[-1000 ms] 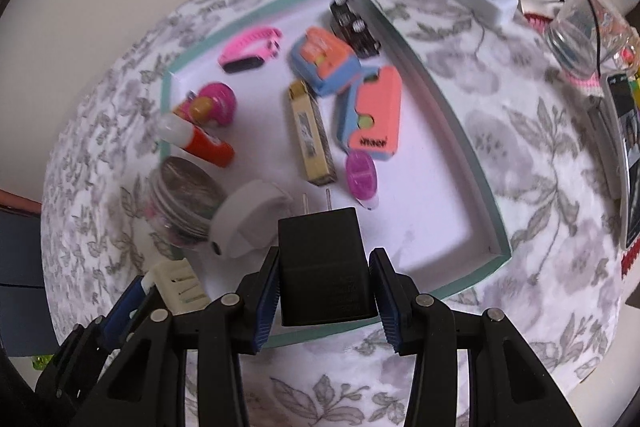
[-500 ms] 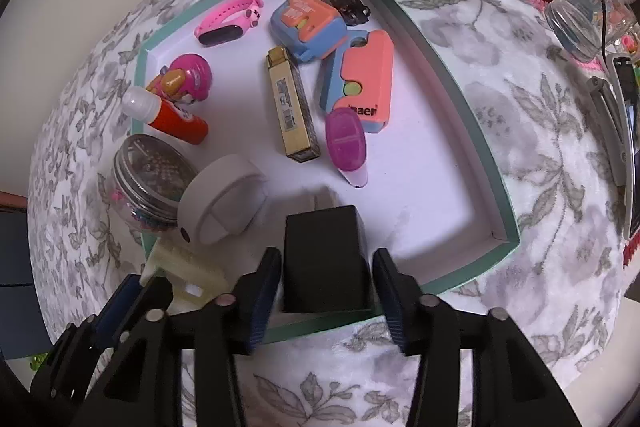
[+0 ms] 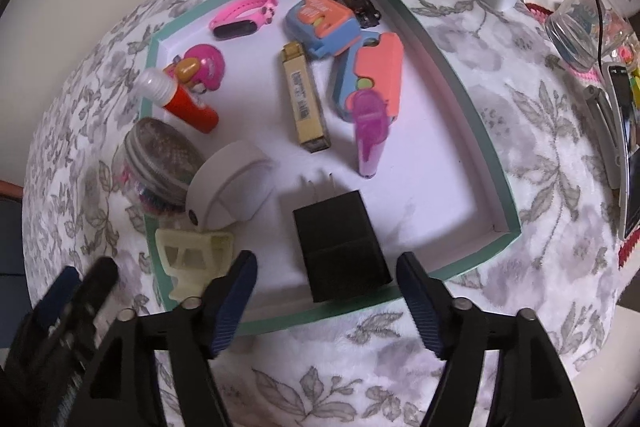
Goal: Organize rigid objects
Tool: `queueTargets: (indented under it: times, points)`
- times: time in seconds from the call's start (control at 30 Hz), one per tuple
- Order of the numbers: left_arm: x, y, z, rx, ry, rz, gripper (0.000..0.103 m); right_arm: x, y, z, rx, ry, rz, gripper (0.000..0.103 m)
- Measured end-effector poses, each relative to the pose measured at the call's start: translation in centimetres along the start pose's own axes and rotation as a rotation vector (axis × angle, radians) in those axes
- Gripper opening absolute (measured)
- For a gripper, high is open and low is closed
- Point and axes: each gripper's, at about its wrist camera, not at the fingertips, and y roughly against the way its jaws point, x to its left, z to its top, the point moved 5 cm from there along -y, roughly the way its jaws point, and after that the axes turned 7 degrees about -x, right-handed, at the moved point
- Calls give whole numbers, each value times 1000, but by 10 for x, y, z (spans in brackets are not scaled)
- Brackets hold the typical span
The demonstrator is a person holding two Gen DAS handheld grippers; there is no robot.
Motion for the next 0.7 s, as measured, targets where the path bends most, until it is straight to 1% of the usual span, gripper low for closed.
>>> queueTargets:
  times: [0.1,0.13,0.17,0.37,0.4,0.43,0.5,0.53,0.57,0.7]
  points:
    - [15,-1,0,7,35,33,65,6,3,-2,-21,26,0,79]
    - [20,0,-1,7,40,37,65,7,5,-3,-31,30,5,84]
    - [23,1,-2,6,45,41,65,8,6,-4,-39,32,10,87]
    - [39,2,-5,7,71,62,65,14,14,-8,-86,59,22,90]
    - [42,2,-6,8,79,61,65,14,15,-9,-92,65,23,98]
    - [45,2,-7,8,90,61,65,15,17,-9,-105,73,26,103]
    - [52,2,-10,8,109,69,71,19,18,-8,-118,86,26,103]
    - [54,3,-11,6,118,72,81,20,20,-8,-126,93,28,103]
    - [56,3,-12,4,127,73,86,22,21,-9,-132,95,30,103]
    - [65,6,-15,-11,151,77,86,22,27,-11,-156,93,44,103]
